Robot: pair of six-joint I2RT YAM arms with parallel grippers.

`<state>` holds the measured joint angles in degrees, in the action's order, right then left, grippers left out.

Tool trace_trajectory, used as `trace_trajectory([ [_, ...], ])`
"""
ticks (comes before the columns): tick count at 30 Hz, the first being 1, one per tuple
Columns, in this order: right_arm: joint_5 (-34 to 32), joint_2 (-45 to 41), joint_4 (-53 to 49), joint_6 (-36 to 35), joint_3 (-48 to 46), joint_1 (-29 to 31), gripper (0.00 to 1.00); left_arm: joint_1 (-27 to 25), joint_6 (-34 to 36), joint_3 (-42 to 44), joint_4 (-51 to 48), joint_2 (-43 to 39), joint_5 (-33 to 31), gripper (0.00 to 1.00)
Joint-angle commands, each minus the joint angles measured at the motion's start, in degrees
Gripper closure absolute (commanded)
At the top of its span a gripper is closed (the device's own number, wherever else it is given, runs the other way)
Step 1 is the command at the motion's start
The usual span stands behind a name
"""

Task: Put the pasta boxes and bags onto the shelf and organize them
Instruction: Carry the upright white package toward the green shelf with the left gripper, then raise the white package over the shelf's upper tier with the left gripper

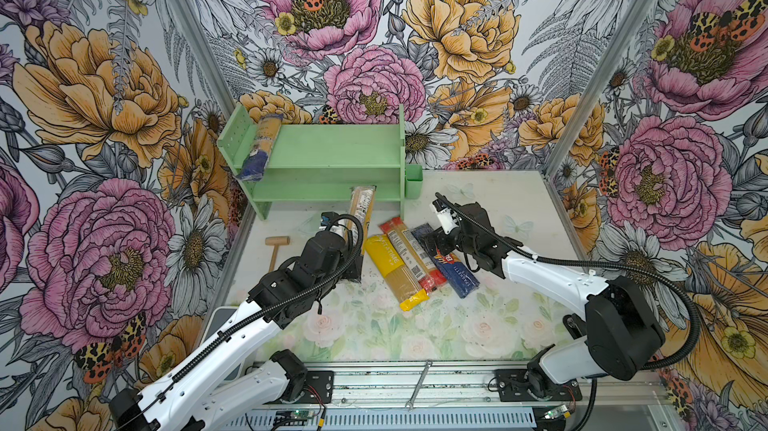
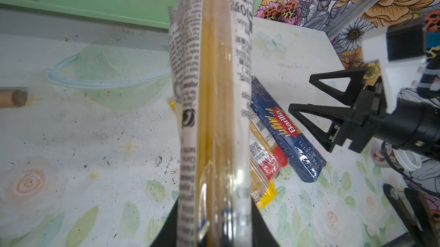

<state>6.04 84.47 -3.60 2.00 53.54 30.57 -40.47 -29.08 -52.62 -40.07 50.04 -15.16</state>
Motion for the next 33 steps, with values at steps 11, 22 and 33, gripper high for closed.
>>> trace_trajectory([
  [11,0.8,2.0,2.9,-0.5,-0.2,0.0,0.01,-1.1,0.7,-7.6,4.1,-3.5,0.7,1.00],
  [22,1.9,4.0,3.6,-0.4,-0.1,-0.4,0.01,-1.2,0.9,-12.7,2.0,-4.0,0.0,1.00],
  [33,2.7,5.1,3.9,-0.4,0.4,-0.5,0.00,-0.9,5.9,-21.0,-0.1,-1.0,-4.0,1.00],
])
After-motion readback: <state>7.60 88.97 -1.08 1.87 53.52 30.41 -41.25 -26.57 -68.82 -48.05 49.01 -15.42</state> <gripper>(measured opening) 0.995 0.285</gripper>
